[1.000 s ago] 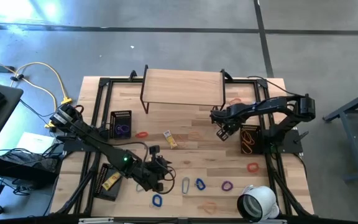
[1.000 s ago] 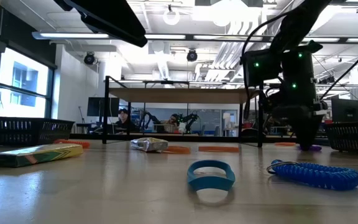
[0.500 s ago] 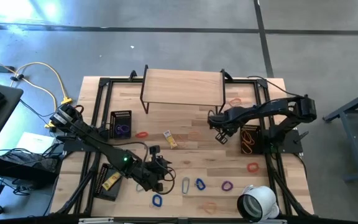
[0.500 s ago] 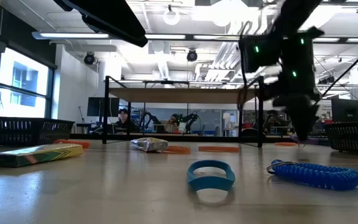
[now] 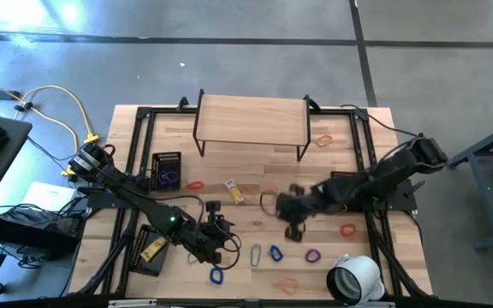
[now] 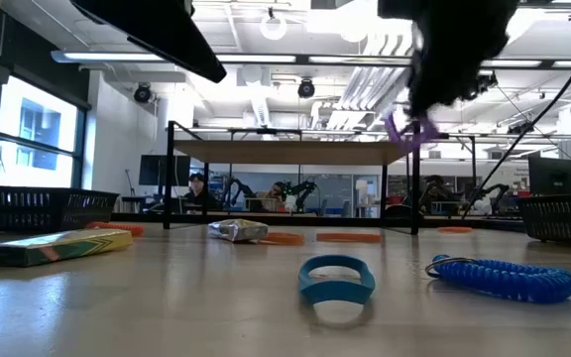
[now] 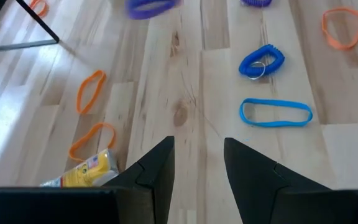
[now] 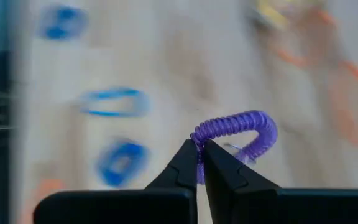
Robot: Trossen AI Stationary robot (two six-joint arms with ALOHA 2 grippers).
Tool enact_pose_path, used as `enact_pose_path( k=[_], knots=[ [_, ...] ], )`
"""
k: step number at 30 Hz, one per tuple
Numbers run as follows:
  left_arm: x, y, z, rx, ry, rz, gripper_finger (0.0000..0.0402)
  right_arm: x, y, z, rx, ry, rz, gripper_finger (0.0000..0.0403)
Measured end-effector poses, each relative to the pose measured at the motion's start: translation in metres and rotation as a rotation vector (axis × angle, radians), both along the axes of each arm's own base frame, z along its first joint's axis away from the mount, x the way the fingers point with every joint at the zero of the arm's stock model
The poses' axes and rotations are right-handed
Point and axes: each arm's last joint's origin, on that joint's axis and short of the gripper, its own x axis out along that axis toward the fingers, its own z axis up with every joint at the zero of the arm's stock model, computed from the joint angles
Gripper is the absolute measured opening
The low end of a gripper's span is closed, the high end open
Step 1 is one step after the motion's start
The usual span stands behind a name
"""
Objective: Pick & Place Office Desk Supplies
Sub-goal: Put the violet spring keychain into the top left black bin
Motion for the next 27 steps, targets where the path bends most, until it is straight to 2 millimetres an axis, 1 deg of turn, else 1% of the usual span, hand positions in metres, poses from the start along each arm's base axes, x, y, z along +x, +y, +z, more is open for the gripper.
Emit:
enact_pose_path(
  k=[2, 4, 7, 10, 13, 16, 20, 24, 27],
  knots=[
    [0.000, 0.000, 0.000, 0.016, -0.001, -0.005, 0.0132, 0.001, 0.015, 0.005, 0.008, -0.081, 0.097, 0.0004],
    [0.001, 0.000, 0.001, 0.022, -0.012, -0.012, 0.0132, 0.002, 0.026, 0.009, 0.008, -0.161, 0.162, 0.0004],
    [0.004, -0.002, 0.005, 0.018, -0.050, -0.029, 0.0132, 0.005, 0.037, 0.012, -0.001, -0.243, 0.236, 0.0004],
    [0.008, -0.005, 0.010, 0.023, -0.112, -0.061, 0.0132, 0.007, 0.046, 0.019, 0.028, -0.339, 0.362, 0.0004],
    [0.012, -0.008, 0.017, 0.032, -0.182, -0.098, 0.0132, 0.010, 0.050, 0.024, 0.082, -0.399, 0.459, 0.0004],
    [0.015, -0.010, 0.022, 0.052, -0.231, -0.129, 0.0132, 0.009, 0.056, 0.027, 0.091, -0.447, 0.526, 0.0004],
    [0.018, -0.012, 0.026, 0.020, -0.279, -0.144, 0.0132, 0.012, 0.060, 0.021, 0.065, -0.459, 0.578, 0.0004],
    [0.021, -0.012, 0.027, -0.036, -0.280, -0.249, 0.0132, 0.018, 0.061, 0.018, 0.091, -0.494, 0.642, 0.0004],
    [0.024, -0.010, 0.030, -0.080, -0.290, -0.305, 0.0132, 0.024, 0.060, 0.012, 0.100, -0.503, 0.661, 0.0004]
  ],
)
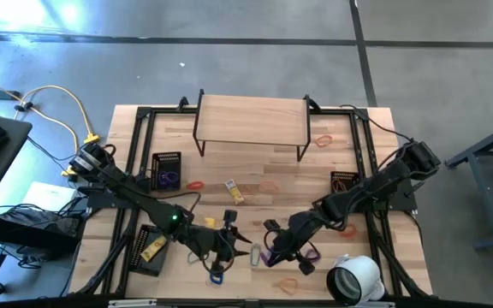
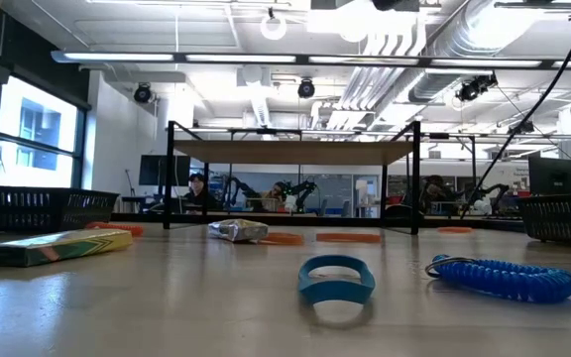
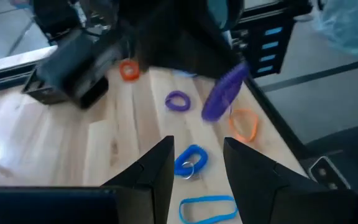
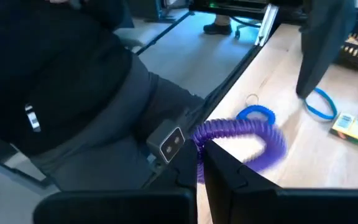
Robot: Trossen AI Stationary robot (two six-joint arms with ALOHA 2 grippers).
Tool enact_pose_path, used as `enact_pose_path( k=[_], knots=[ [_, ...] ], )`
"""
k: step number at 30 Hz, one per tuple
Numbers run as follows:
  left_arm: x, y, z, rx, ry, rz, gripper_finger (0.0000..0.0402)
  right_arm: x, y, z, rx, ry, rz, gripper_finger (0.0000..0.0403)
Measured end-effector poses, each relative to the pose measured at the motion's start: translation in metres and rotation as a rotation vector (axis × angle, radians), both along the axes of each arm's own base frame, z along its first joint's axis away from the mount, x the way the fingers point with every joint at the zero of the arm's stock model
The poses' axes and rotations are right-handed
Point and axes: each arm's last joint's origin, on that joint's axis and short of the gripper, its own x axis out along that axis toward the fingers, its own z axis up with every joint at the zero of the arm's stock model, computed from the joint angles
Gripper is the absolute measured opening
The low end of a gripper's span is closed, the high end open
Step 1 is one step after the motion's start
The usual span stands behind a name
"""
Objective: Pick & Place Office Desk Supplies
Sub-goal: Put the violet spring keychain into the top left black bin
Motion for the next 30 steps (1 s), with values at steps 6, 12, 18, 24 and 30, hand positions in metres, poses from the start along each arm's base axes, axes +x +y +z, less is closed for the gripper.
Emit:
enact_pose_path(
  k=[6, 12, 18, 24, 30],
  knots=[
    [0.006, 0.009, 0.001, -0.022, 0.001, -0.003, 0.0132, 0.008, -0.005, -0.004, 0.030, -0.015, 0.044, 0.0004],
    [0.010, 0.014, 0.001, -0.105, 0.030, -0.099, 0.0132, 0.012, -0.010, -0.005, 0.035, -0.024, 0.024, 0.0004],
    [0.012, 0.017, 0.001, -0.150, 0.043, -0.089, 0.0132, 0.014, -0.013, -0.005, 0.025, -0.043, 0.027, 0.0004],
    [0.012, 0.017, 0.001, -0.144, 0.042, -0.091, 0.0132, 0.016, -0.019, -0.004, 0.057, -0.039, 0.075, 0.0004],
    [0.019, 0.015, -0.011, -0.132, 0.053, -0.097, 0.0132, 0.022, -0.031, -0.002, 0.059, -0.053, 0.038, 0.0004]
  ],
)
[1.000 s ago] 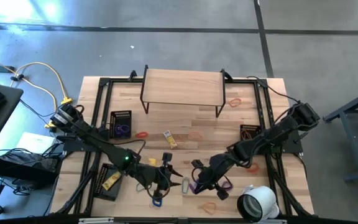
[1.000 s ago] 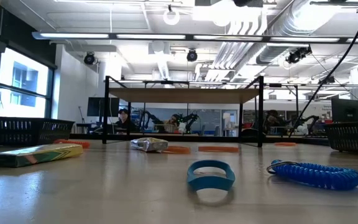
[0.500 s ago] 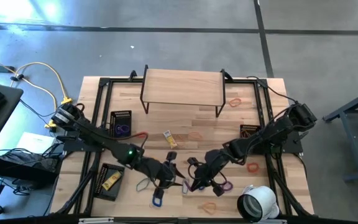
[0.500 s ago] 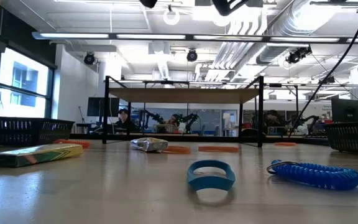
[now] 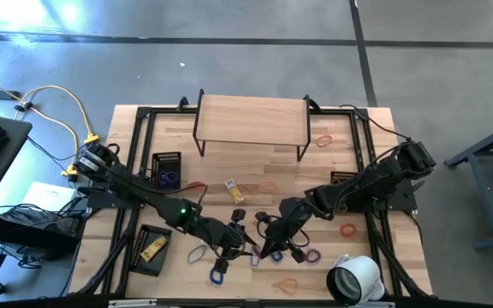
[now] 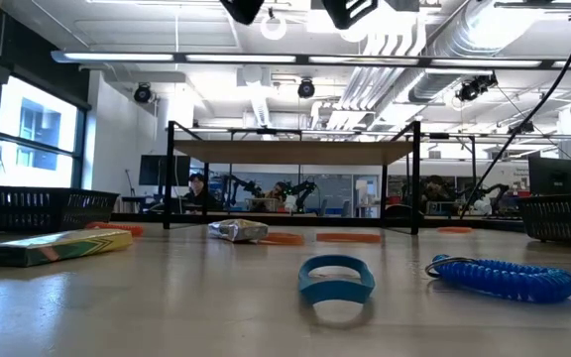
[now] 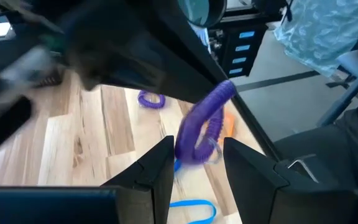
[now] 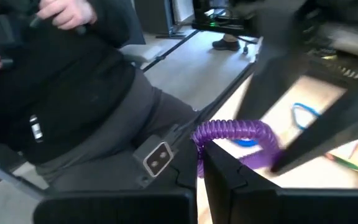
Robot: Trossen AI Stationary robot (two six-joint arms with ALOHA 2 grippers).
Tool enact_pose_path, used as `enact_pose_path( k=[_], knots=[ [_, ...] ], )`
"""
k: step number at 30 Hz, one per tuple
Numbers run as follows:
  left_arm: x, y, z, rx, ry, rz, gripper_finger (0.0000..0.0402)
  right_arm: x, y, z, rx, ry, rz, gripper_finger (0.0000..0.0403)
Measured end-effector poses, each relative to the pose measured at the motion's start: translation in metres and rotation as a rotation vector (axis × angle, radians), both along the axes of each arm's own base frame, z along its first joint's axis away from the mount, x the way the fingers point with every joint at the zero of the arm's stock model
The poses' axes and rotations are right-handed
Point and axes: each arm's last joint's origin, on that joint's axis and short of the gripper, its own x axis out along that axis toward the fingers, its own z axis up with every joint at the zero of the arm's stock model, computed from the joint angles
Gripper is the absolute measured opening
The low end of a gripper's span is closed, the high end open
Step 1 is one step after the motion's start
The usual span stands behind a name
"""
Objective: Pick & Place Office Desk Supplies
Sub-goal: Put the violet spring keychain into the top left black bin
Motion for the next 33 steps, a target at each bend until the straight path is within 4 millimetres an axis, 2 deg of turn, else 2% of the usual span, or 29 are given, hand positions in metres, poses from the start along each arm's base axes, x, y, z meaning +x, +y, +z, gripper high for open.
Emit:
enact_pose_path(
  k=[5, 12, 16, 22, 27, 33],
  knots=[
    [0.002, 0.002, -0.002, 0.028, -0.003, -0.003, 0.0132, 0.003, -0.009, -0.002, 0.003, 0.032, -0.039, 0.0004],
    [-0.002, -0.005, -0.002, 0.037, -0.006, -0.015, 0.0119, 0.001, -0.008, -0.004, -0.001, 0.057, -0.037, 0.0004],
    [-0.003, -0.008, -0.002, 0.050, -0.011, 0.010, 0.0087, 0.001, -0.008, -0.005, -0.009, 0.074, -0.051, 0.0004],
    [-0.004, -0.008, -0.005, 0.045, 0.020, 0.022, 0.0014, 0.001, -0.009, -0.006, -0.038, 0.064, -0.059, 0.0011],
    [-0.005, -0.007, -0.006, 0.041, 0.032, 0.053, 0.0010, -0.001, -0.002, -0.005, -0.059, 0.037, -0.091, 0.0055],
    [-0.005, -0.007, -0.007, 0.018, 0.048, 0.066, 0.0008, -0.004, 0.008, -0.006, -0.074, 0.051, -0.186, 0.0152]
  ],
)
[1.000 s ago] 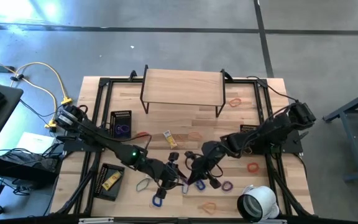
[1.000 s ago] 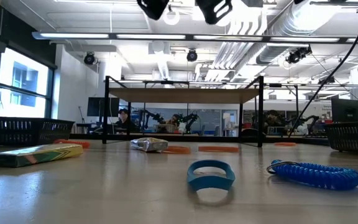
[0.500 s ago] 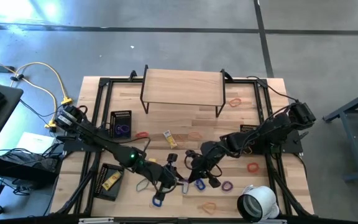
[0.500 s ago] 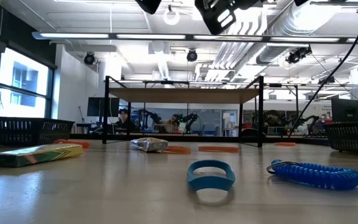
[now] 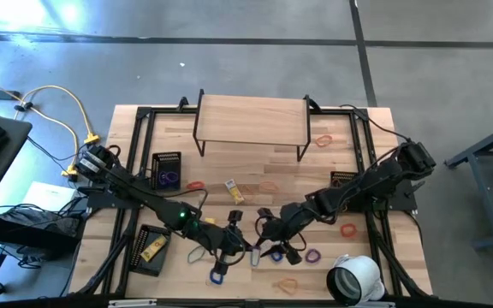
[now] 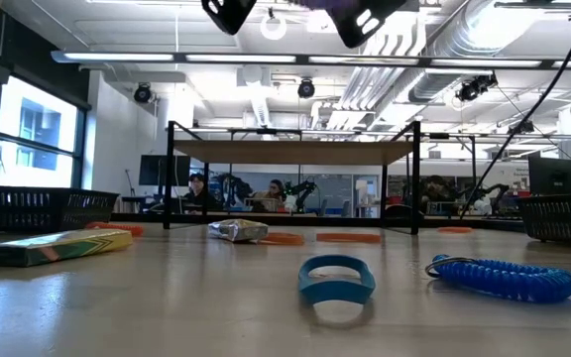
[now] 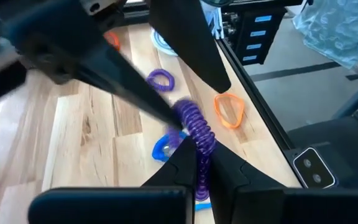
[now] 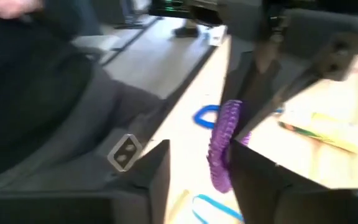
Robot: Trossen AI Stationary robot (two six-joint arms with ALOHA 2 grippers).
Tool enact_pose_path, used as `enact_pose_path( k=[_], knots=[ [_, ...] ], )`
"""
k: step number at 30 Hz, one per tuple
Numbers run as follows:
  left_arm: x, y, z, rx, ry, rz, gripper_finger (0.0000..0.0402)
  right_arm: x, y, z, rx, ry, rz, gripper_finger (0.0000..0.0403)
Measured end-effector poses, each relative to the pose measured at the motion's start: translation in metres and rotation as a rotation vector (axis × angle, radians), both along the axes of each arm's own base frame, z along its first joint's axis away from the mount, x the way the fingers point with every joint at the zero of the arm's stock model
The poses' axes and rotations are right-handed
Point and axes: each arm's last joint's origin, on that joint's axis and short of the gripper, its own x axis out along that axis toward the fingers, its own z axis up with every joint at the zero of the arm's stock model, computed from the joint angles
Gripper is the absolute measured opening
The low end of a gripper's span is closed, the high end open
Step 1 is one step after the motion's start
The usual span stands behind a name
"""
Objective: Pick & Place Office Desk Supplies
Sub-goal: Put the violet spring keychain into the top left black bin
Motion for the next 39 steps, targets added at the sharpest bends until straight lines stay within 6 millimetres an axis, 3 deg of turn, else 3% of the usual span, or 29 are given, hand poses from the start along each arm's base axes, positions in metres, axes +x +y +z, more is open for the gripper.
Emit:
enact_pose_path(
  k=[4, 9, 25, 34, 39],
  knots=[
    [-0.001, 0.000, -0.002, -0.017, 0.026, 0.014, 0.0008, -0.003, 0.001, -0.004, -0.037, 0.036, -0.027, 0.0200],
    [-0.012, 0.003, -0.004, 0.049, 0.098, 0.113, 0.0007, -0.006, 0.000, -0.009, -0.004, 0.133, -0.062, 0.0226],
    [-0.103, 0.049, 0.035, 0.104, 0.258, 0.705, 0.0011, -0.006, -0.001, -0.010, 0.017, 0.160, -0.086, 0.0229],
    [-0.151, 0.089, 0.037, 0.015, 0.564, 1.034, 0.0013, -0.005, -0.004, -0.011, 0.013, 0.167, -0.092, 0.0229],
    [-0.162, 0.109, 0.032, 0.010, 0.721, 1.234, 0.0013, -0.004, -0.005, -0.010, 0.001, 0.146, -0.125, 0.0229]
  ],
)
